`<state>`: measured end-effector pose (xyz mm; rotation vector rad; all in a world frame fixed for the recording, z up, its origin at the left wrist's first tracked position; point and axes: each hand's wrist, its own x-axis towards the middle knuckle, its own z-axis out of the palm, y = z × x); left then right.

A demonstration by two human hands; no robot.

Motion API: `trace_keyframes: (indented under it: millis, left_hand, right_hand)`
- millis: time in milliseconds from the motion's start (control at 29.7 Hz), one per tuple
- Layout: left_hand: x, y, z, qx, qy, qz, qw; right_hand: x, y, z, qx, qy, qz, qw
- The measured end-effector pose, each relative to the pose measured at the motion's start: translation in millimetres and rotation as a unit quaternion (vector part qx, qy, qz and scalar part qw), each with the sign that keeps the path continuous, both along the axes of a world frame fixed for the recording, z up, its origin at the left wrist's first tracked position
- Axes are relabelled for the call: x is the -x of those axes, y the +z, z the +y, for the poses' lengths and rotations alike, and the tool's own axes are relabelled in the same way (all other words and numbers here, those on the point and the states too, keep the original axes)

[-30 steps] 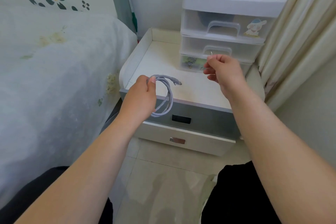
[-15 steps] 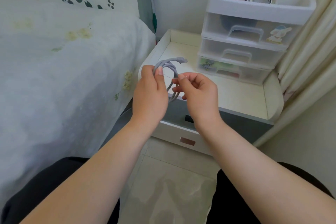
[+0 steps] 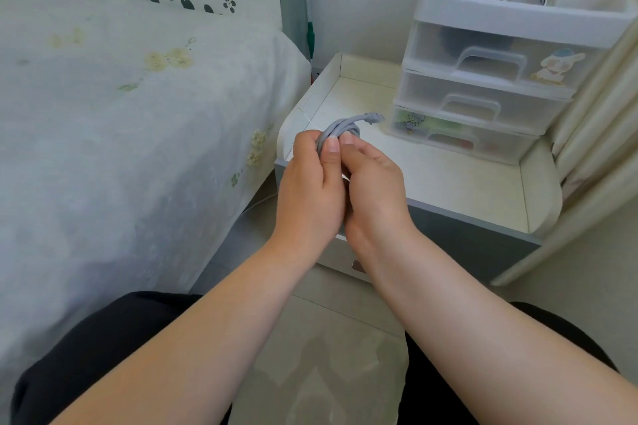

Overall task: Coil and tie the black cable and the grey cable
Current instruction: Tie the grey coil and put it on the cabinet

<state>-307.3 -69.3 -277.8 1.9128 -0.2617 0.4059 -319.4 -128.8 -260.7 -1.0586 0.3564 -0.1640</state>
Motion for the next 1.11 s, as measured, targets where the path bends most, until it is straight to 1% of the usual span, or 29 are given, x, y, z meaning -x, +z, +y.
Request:
trace_keyframes:
  millis: [101,168,336,504,572,639,672,740,841,908,975,1042,1110]
  left_hand:
    - [-1,3,2,0.026,0.001,0.023,0.999]
    - [-3,4,5,0.027,0.007,0.025,0.999]
    - [-5,1,9,0.017,0.027,0.026,0.999]
    - [0,4,12,0.065,0.016,0.042,0.997]
    - [-1,4,14,0.095,0.005,0.058,0.994]
    - [-4,4,19,0.125,-0.018,0.077,0.989]
    - [-5,5,21,0.140,-0.034,0.090,0.985]
    - [-5,6,25,0.159,-0.061,0.123,0.978]
    - [-5,11,31,0.167,-0.104,0.179,0.964]
    - [-5,12,37,0.162,-0.131,0.221,0.953]
    - [-4,13,43,0.155,-0.153,0.257,0.942]
    - [-1,12,47,0.145,-0.163,0.271,0.938]
    - [1,11,51,0.137,-0.167,0.273,0.937]
  right_hand:
    - [-3,-1,1,0.134,-0.024,-0.025,0.990]
    - [-5,-2,1,0.193,-0.039,-0.038,0.980]
    - [-6,-6,1,0.269,-0.047,-0.059,0.960]
    - [-1,-5,0,0.331,-0.036,-0.108,0.937]
    - [-1,-4,-3,0.382,-0.024,-0.121,0.916]
    - [-2,-5,-8,0.473,-0.014,-0.146,0.869]
    - [-4,-5,-12,0.524,-0.015,-0.166,0.835]
    - [-8,-7,-19,0.617,-0.043,-0.218,0.755]
    - [-13,-9,-30,0.700,-0.074,-0.297,0.645]
    - [-14,-11,-34,0.730,-0.067,-0.341,0.588]
    - [-14,-14,-36,0.747,-0.064,-0.359,0.555]
    - [-13,-15,-36,0.750,-0.060,-0.375,0.542]
    - [-12,-16,-36,0.744,-0.053,-0.392,0.538]
